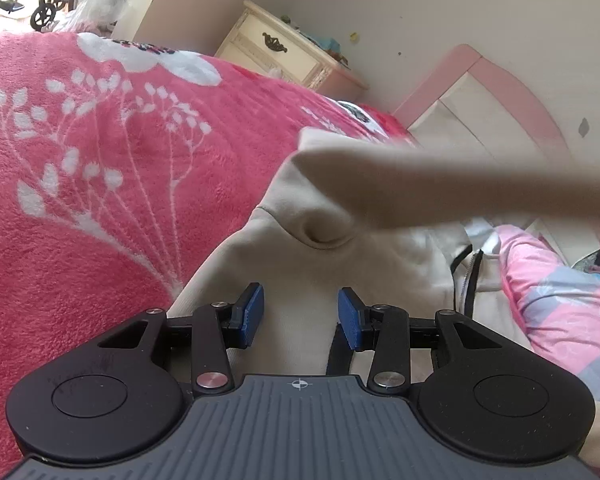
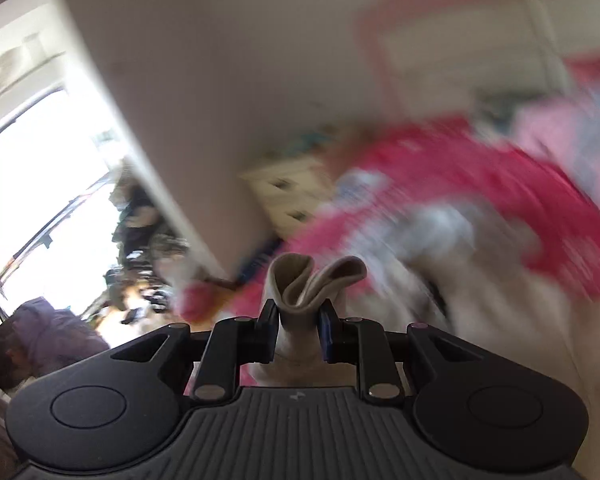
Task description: Fold clothes
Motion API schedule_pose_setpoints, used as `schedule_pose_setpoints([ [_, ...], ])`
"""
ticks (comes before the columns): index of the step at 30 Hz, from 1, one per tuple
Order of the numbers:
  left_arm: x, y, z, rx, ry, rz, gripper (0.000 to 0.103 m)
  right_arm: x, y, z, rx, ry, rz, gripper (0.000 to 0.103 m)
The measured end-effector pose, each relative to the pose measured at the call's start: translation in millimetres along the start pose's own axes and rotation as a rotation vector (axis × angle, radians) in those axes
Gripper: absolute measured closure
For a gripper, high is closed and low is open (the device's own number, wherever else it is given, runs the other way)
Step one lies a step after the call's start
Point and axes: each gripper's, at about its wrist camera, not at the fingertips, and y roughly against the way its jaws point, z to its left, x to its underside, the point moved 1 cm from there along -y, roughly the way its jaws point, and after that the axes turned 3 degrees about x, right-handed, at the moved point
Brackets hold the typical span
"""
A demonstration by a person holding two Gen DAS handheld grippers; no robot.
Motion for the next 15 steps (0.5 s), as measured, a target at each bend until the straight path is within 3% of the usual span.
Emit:
schedule_pose_setpoints([
  [4, -1, -1, 0, 0.0, 0.005, -0.001, 0.062, 57, 11, -72, 0.134, -0.205, 0.087, 0.08],
  [6, -1, -1, 0, 0.002, 0.008, -0.001, 0.062, 83, 8, -111, 0.238, -0.301, 0.172, 0.08],
  [9, -4, 0, 5, 0.009, 0.008, 0.002, 0.062, 97, 10, -147, 0.38, -0.394, 0.26, 0.078],
  [12, -5, 0, 6, 0.022, 0.028, 0.004, 0.062, 88, 17, -147, 0.409, -0.376, 0.23, 0.075],
  [15, -8, 2, 8, 0.054, 0.075, 0.007, 0.062, 66, -2, -123, 0.37, -0.208, 0.208, 0.071],
])
